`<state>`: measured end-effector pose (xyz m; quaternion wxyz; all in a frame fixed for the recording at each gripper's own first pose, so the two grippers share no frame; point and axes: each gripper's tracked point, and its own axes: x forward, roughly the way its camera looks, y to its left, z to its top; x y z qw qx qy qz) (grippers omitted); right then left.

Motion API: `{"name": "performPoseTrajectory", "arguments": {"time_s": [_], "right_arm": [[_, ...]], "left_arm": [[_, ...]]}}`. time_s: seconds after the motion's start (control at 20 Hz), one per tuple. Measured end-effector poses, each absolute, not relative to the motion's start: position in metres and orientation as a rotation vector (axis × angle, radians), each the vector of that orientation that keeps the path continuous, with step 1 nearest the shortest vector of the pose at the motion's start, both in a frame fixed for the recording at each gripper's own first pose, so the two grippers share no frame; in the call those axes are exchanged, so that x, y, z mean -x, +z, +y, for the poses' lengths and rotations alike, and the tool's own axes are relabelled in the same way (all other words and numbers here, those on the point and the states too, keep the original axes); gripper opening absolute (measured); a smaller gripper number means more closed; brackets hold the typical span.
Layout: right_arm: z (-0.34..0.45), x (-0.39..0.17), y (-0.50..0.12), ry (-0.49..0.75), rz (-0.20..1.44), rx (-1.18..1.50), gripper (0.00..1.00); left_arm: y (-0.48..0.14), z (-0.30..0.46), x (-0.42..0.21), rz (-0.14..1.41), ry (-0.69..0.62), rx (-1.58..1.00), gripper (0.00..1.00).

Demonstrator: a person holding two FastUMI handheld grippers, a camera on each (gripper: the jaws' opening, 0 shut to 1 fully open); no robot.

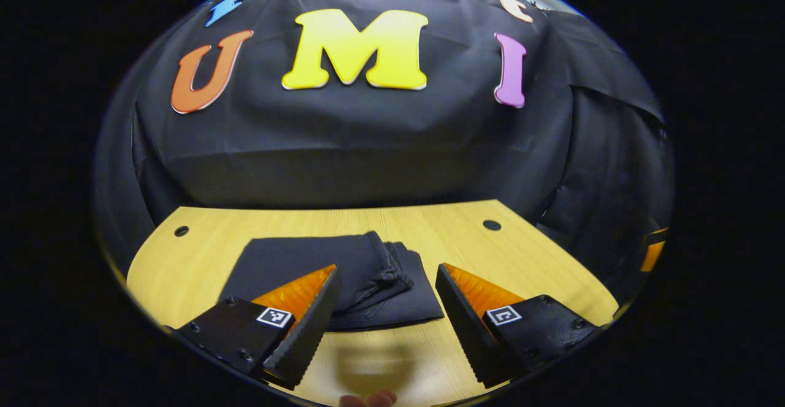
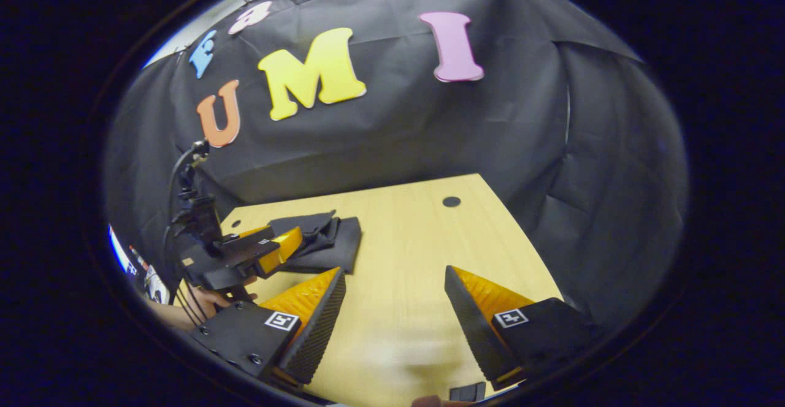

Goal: Grasp the waist and the cuffs of the jeans and fold them to make the two legs overlap; first hold the waist and fold one-third of the jeans toward the cuffs, then hold the cuffs and fold the remaining one-third in the same direction to finish folding.

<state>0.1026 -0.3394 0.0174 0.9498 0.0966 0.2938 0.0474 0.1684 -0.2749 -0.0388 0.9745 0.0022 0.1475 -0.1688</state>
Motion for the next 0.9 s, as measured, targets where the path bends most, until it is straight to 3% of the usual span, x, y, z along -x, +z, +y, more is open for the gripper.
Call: {"name": "performPoseTrajectory", "arguments": {"time_s": [0.15, 0.3, 0.35, 0.45, 0.5, 0.7, 0.8, 0.9], "right_arm": [[-0.302, -0.123, 0.053, 0.151, 0.509, -0.17, 0.95], [-0.259, -0.139, 0.103, 0.21, 0.389, -0.128, 0.99], [-0.247, -0.145, 0.117, 0.212, 0.347, -0.113, 0.94], [-0.22, -0.148, 0.146, 0.231, 0.27, -0.114, 0.99], [-0.207, -0.146, 0.158, 0.233, 0.24, -0.12, 0.95], [-0.175, -0.137, 0.197, 0.224, 0.133, -0.107, 0.94], [-0.162, -0.129, 0.214, 0.219, 0.088, -0.084, 0.99], [-0.153, -0.121, 0.224, 0.214, 0.053, -0.068, 0.94]], "left_arm": [[0.021, -0.229, -0.156, 0.221, -0.283, 0.002, 0.99], [0.078, -0.181, -0.14, 0.143, -0.216, 0.026, 0.99], [0.089, -0.166, -0.129, 0.121, -0.193, 0.05, 0.99], [0.114, -0.13, -0.109, 0.08, -0.149, 0.083, 0.94], [0.125, -0.114, -0.103, 0.054, -0.128, 0.089, 0.98], [0.162, -0.058, -0.075, -0.015, -0.076, 0.091, 1.0], [0.17, -0.039, -0.06, -0.029, -0.061, 0.091, 0.98], [0.173, -0.024, -0.049, -0.043, -0.045, 0.083, 0.98]]}}
